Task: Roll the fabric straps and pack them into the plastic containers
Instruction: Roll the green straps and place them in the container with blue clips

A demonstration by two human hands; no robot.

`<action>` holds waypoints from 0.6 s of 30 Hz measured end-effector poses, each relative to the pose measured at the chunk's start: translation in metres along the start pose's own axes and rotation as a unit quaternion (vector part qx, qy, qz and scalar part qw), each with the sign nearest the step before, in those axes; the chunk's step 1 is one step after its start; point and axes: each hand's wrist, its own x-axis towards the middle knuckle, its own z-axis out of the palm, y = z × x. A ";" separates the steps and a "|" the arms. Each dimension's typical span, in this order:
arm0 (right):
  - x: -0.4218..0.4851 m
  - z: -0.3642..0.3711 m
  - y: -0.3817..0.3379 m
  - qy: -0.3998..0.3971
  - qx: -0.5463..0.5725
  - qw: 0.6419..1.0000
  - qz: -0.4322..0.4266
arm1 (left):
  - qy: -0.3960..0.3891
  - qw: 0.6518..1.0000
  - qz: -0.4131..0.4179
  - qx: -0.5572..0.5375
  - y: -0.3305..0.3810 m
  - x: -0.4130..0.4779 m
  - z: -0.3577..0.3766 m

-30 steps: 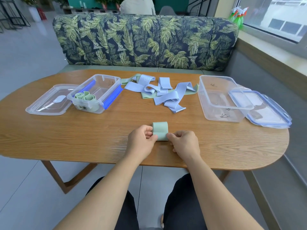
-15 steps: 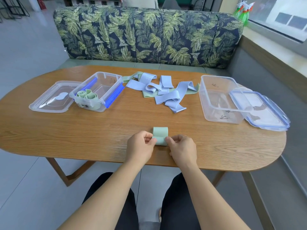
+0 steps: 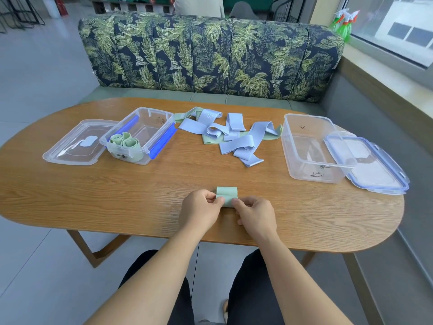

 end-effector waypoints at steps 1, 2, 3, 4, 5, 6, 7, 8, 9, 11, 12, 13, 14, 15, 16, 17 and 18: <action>0.000 -0.001 0.001 -0.006 0.003 1.000 -0.004 | 0.000 1.000 0.001 0.004 0.000 0.001 0.001; 0.001 -0.001 0.001 -0.011 0.004 1.000 -0.006 | 0.000 1.000 0.002 0.003 0.000 0.001 0.001; 0.001 -0.001 0.000 -0.016 0.000 1.000 -0.008 | 0.002 1.000 0.003 -0.001 -0.001 0.001 0.002; 0.001 -0.002 0.000 -0.019 -0.002 1.000 -0.008 | 0.004 1.000 0.006 -0.003 -0.001 0.000 0.002; 0.001 -0.002 -0.001 -0.019 -0.003 1.000 -0.007 | 0.004 1.000 0.014 -0.001 -0.001 0.000 0.002; 0.001 -0.002 -0.001 -0.018 -0.003 1.000 -0.006 | -0.001 1.000 0.023 0.006 -0.002 -0.001 0.003; 0.001 -0.002 -0.002 -0.015 -0.002 1.000 -0.005 | -0.009 0.999 0.033 0.016 -0.001 -0.001 0.004; 0.001 -0.001 -0.003 -0.013 0.000 1.000 -0.002 | -0.017 0.999 0.040 0.030 0.000 -0.002 0.004; 0.000 0.000 -0.003 -0.010 0.002 1.000 0.000 | -0.021 0.998 0.043 0.041 0.001 -0.001 0.004; 0.000 0.003 -0.005 -0.008 -0.001 1.000 0.002 | -0.020 0.997 0.039 0.058 0.002 0.001 0.003; 0.000 0.005 -0.006 -0.008 -0.005 1.000 0.004 | -0.017 0.997 0.037 0.067 0.002 0.002 0.001; 0.000 0.005 -0.006 -0.007 -0.009 1.000 0.006 | -0.016 0.996 0.035 0.076 0.001 0.003 0.000; 0.000 0.006 -0.006 -0.006 -0.011 1.000 0.011 | -0.017 0.996 0.035 0.086 0.000 0.003 -0.002; 0.001 0.006 -0.007 -0.006 -0.011 1.000 0.016 | -0.018 0.995 0.035 0.092 -0.002 0.005 -0.002; 0.001 0.005 -0.007 -0.005 -0.010 1.000 0.022 | -0.020 0.995 0.035 0.092 -0.003 0.005 -0.003; 0.002 0.005 -0.008 -0.004 -0.007 1.000 0.030 | -0.020 0.995 0.033 0.087 -0.004 0.007 -0.003; 0.003 0.005 -0.010 -0.003 -0.004 0.999 0.037 | -0.019 0.996 0.030 0.076 -0.004 0.008 -0.002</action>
